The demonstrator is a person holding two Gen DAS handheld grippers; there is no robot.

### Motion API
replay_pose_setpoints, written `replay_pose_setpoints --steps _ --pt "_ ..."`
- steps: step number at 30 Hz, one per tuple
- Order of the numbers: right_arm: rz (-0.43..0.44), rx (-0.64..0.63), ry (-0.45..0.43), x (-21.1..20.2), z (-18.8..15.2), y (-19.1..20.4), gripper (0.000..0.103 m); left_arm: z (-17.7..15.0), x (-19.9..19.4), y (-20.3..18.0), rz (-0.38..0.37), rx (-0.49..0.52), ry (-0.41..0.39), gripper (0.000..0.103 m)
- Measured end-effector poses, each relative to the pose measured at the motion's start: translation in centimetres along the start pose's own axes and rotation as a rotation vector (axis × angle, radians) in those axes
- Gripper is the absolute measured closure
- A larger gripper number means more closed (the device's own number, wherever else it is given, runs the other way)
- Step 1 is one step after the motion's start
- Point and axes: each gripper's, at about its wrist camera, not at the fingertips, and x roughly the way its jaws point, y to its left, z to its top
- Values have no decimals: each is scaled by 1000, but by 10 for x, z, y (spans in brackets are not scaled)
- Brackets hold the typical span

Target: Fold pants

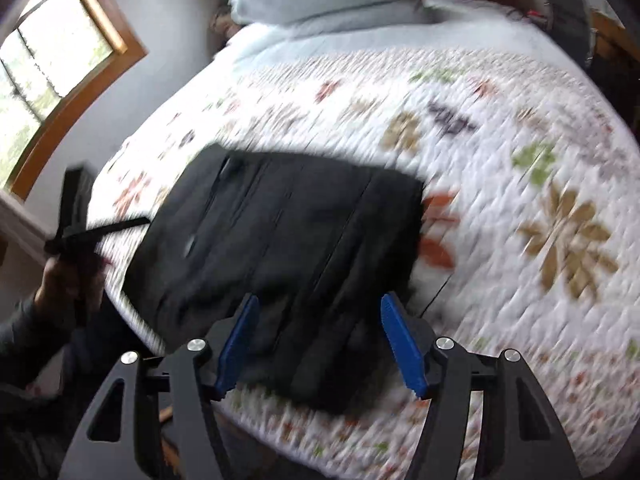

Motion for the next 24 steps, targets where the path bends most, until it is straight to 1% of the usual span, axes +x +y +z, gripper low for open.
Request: replay_pose_setpoints --steps 1,3,5,8,9,10,12,13,14,18,19,20,21,22,23,24 --pt "14 38 -21 5 14 -8 38 4 2 2 13 -3 1 4" --pt "34 90 -31 16 29 -18 38 13 11 4 35 -8 24 4" --pt "64 117 -29 33 45 -26 38 17 21 6 47 -6 69 3" --pt "100 160 53 60 52 -35 35 18 26 6 50 18 90 2" --pt "93 153 58 63 53 -35 35 19 25 5 47 33 93 3" --pt "99 141 56 64 54 -35 33 18 23 5 37 40 92 3" --pt "138 170 29 52 51 -40 29 18 17 2 -23 61 82 3" --pt "159 192 23 46 48 -44 21 18 14 1 -53 78 75 3" --pt "188 225 27 40 42 -50 18 18 11 -2 -91 112 68 3" --pt "262 287 56 31 24 -72 18 17 8 -9 -186 185 83 3" --pt "280 310 75 33 19 -80 18 17 9 -9 -191 193 85 3" --pt "296 329 81 35 13 -84 18 18 11 -7 -174 200 85 3" --pt "307 341 81 36 10 -87 18 19 13 -7 -141 202 85 3" --pt "327 359 87 38 5 -89 16 20 16 -4 -80 203 89 3" --pt "344 372 95 41 2 -89 14 21 17 -2 -63 197 93 3" --pt "363 382 102 45 -1 -89 14 21 18 2 -77 175 106 3"
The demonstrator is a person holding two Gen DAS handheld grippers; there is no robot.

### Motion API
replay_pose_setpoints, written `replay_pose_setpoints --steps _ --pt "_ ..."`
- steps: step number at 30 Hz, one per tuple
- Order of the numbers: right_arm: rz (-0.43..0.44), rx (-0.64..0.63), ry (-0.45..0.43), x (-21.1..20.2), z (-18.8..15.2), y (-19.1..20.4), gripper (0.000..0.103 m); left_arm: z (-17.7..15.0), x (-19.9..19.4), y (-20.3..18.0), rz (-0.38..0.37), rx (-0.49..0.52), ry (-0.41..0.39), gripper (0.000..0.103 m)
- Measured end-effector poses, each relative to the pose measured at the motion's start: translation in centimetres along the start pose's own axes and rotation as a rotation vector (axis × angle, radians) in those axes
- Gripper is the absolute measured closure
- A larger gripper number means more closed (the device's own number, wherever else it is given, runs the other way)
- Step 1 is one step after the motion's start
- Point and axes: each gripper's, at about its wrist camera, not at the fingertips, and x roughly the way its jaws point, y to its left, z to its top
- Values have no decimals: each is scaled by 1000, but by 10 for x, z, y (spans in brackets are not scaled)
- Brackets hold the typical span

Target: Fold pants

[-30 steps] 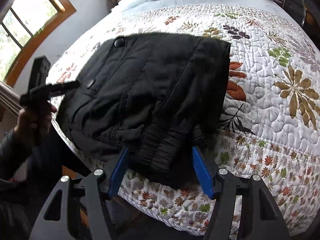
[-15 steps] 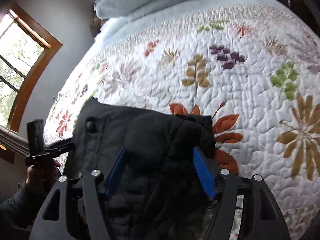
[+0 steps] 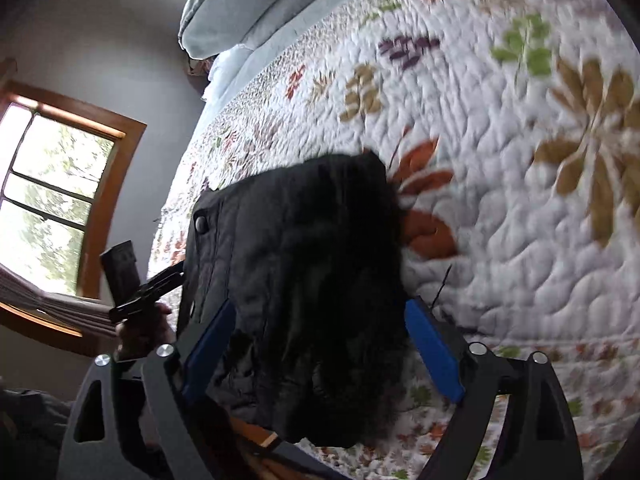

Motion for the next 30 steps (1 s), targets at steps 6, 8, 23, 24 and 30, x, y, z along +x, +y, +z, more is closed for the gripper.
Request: replay_pose_setpoints --steps 6,8,23,24,30 --pt "22 7 61 34 1 1 11 -6 3 11 -15 -26 29 3" --pt "22 20 68 41 3 1 9 -5 6 14 -33 -37 35 3" --pt "49 53 74 58 10 -2 7 -5 14 20 -119 -34 46 3" --pt "54 54 74 57 10 -3 7 -5 14 21 -125 -36 47 3" --pt "89 70 56 46 10 -14 7 -3 18 48 -301 -162 55 3"
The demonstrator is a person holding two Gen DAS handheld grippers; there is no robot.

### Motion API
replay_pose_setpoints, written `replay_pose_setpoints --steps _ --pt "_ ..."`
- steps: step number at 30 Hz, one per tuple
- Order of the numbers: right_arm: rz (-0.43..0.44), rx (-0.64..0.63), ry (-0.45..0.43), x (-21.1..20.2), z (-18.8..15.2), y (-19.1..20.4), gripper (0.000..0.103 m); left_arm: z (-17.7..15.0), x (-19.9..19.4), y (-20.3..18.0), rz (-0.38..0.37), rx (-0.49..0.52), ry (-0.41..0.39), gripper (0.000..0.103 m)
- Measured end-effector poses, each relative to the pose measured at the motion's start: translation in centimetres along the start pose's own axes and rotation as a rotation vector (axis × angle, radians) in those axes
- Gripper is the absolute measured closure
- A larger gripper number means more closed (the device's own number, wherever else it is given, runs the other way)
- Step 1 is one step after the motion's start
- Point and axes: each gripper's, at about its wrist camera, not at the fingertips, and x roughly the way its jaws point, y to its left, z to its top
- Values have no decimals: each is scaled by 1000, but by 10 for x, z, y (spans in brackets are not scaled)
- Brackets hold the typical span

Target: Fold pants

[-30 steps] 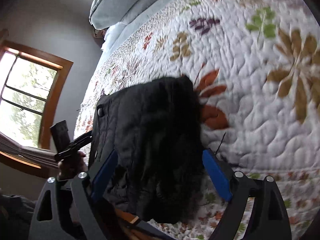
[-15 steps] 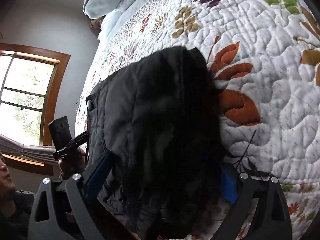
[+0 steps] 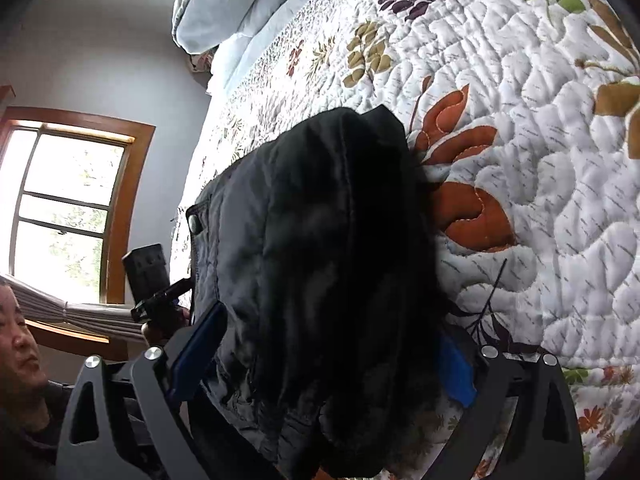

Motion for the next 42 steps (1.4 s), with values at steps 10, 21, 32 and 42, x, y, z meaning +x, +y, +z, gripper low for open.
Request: replay_pose_setpoints --steps 10,21,32,42 --pt "113 32 -42 -28 -1 -19 7 11 -8 40 -184 -227 34 3" --pt "173 53 17 -20 -2 -33 8 6 35 11 -188 -206 168 3" --pt "170 -6 101 1 3 -19 18 20 52 0 -150 -203 192 22" --pt "178 -82 85 -7 -2 0 72 28 48 -9 -160 -187 146 63"
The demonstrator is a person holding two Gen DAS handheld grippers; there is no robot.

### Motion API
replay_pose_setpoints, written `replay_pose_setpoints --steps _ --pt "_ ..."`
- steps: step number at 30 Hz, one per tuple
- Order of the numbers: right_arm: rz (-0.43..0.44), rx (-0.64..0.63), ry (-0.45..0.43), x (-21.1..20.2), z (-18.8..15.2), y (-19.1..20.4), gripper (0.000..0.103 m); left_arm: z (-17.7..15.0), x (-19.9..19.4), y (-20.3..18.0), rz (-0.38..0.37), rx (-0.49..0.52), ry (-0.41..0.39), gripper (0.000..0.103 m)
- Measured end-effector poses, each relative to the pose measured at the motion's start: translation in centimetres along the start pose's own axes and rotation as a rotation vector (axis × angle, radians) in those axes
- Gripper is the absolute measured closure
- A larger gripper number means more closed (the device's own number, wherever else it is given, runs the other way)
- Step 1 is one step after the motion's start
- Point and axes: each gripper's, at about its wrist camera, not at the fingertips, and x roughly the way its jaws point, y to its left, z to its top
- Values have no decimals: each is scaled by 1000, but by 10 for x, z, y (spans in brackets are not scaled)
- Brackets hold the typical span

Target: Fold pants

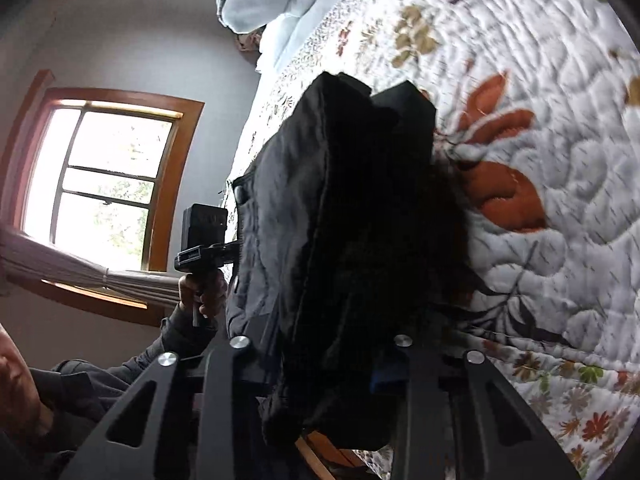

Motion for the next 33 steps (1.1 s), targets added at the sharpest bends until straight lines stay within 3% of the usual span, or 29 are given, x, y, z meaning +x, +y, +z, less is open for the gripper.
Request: replay_pose_setpoints --steps 7,18,26,33 --pt "-33 -20 -12 -1 4 24 75 0 -7 -5 -13 4 -29 77" --pt "-51 -86 12 12 24 68 76 5 -39 -12 1 40 -64 79" --pt "-27 -172 38 58 78 118 76 36 -106 -7 63 61 -156 79" --pt "-20 -186 54 117 141 130 76 82 -152 24 122 48 -210 79"
